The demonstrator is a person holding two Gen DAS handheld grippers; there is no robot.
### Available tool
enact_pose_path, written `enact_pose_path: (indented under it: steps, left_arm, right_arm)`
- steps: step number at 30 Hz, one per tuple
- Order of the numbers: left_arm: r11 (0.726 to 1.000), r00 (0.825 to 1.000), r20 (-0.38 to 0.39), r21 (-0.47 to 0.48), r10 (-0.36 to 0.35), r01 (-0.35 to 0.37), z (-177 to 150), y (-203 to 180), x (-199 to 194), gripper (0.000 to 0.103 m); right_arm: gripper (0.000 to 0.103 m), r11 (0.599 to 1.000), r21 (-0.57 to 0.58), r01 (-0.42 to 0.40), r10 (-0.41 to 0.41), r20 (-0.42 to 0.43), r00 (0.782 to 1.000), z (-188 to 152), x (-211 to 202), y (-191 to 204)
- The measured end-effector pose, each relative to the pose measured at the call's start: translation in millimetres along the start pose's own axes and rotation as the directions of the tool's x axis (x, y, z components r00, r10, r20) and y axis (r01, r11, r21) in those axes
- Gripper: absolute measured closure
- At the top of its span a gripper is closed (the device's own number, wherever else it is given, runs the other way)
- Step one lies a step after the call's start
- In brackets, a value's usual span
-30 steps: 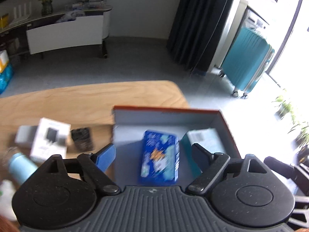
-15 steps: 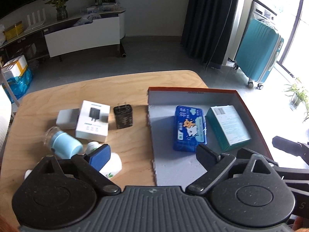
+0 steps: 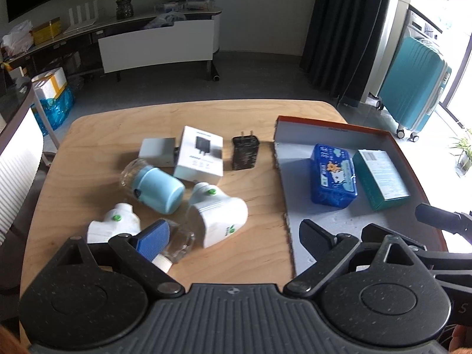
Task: Organize rigid objects
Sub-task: 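Withdraw both open tools from the tray back over the table objects, then grasp the white square charger with the right tool while the left tool grasps the white leaf diffuser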
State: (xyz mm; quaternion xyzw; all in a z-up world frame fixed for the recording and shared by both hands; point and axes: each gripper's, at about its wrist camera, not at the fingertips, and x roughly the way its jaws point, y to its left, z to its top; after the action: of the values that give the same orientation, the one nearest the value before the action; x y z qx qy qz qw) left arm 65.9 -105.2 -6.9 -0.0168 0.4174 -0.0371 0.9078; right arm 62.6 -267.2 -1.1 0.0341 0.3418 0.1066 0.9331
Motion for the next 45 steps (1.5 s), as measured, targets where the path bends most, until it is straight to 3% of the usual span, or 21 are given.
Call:
enact_pose_path:
  steps: [16,35,41,45]
  left_arm:
    - [0.997,0.999,-0.006,-0.059,0.046,-0.046,-16,46,-11,0.006]
    - [0.993,0.999,-0.028,-0.106,0.042,-0.045,-35,84,-12,0.006]
    - [0.990,0.998,-0.037,-0.128,0.050,-0.055,-46,105,-10,0.006]
    - [0.984,0.996,-0.050,-0.162,0.074,-0.081,-53,124,-8,0.005]
  right_arm:
    - [0.004,0.996,-0.056,-0.066,0.064,-0.037,0.997,-7,12,46]
    - [0.004,0.986,-0.086,-0.141,0.133,-0.088,0.987,-19,27,80]
    - [0.004,0.972,-0.123,-0.199,0.184,-0.122,0.975,-33,28,94]
    - [0.004,0.940,-0.168,-0.297,0.266,-0.181,0.947,-50,28,110]
